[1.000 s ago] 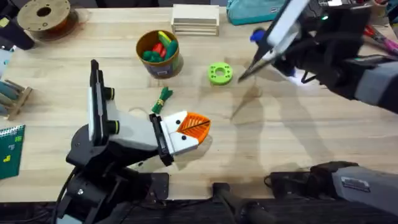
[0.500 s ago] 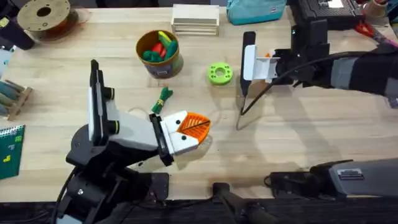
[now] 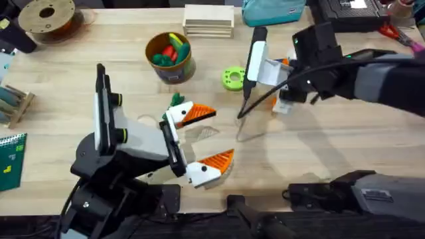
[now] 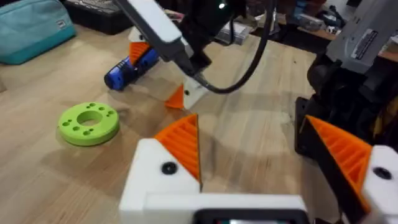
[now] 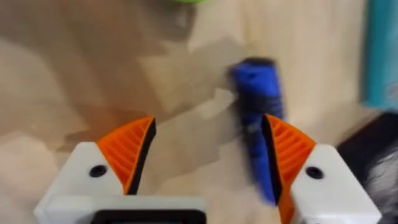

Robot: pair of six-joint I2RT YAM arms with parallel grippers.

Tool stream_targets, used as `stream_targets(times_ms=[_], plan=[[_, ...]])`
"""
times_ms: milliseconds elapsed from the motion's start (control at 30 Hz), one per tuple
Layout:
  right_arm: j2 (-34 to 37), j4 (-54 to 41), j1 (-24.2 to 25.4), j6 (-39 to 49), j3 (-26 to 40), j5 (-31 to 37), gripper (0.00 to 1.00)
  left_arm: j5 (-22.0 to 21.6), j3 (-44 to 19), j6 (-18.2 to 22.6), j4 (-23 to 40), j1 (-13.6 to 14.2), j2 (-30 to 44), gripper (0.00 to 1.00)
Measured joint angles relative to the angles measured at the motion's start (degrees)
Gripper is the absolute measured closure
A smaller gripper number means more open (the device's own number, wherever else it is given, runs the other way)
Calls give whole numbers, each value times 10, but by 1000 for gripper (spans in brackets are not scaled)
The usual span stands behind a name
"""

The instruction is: Pick up the gripper from the table and insert it into the empty holder that is missing its gripper. Then pick up a screw, insert it into the mounting hole, and use the screwdriver to tighten it. Finally, clean up the table by picking up the vegetable and placing it into the bucket.

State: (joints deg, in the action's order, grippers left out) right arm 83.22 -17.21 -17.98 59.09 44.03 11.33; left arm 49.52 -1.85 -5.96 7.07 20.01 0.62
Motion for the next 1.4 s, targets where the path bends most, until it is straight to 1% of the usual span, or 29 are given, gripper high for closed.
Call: stream_targets(times_ms=[67,167,200,267,333,400,433,467,533,600,667,767,867,933,1000,1133,1267,1400], plan=[[-25,-46,-8,-59,1,-1,12,0,0,0,0,0,0,17],[-70,-87,-12,-153,14,-16,12,0,0,0,0,0,0,15],[-113,-92,-13,-247,36,-45,12,-3,0,0,0,0,0,14],[-138,-91,-13,-303,46,-69,12,-14,0,0,-5,0,0,14],[-156,-93,-13,-354,49,-95,12,-23,2,-1,-28,0,0,14],[-161,-100,-13,-397,49,-117,12,-40,1,-10,-47,0,0,14],[-161,-104,-13,-416,49,-124,12,-54,-2,-20,-44,0,0,14],[-159,-108,-13,-432,49,-130,12,-69,-8,-29,-33,0,0,14],[-157,-112,-13,-459,49,-139,12,-103,-31,-48,14,0,1,14],[-157,-111,-13,-479,49,-144,12,-142,-75,-61,88,0,12,14],[-157,-111,-13,-492,49,-147,12,-182,-127,-68,162,0,38,14],[-157,-110,-13,-506,49,-152,12,-244,-204,-75,266,0,108,14],[-157,-104,-13,-513,49,-153,11,-294,-266,-78,342,0,210,14],[-157,-100,-13,-515,49,-153,11,-317,-299,-75,372,0,289,14],[-157,-99,-13,-517,49,-154,12,-332,-326,-63,388,0,362,14],[-157,-99,-13,-518,49,-155,12,-348,-376,-30,390,0,506,14],[-157,-101,-13,-518,49,-155,10,-358,-406,-8,393,-1,602,14],[-157,-107,-13,-518,49,-155,12,-380,-415,13,395,-11,663,14]])
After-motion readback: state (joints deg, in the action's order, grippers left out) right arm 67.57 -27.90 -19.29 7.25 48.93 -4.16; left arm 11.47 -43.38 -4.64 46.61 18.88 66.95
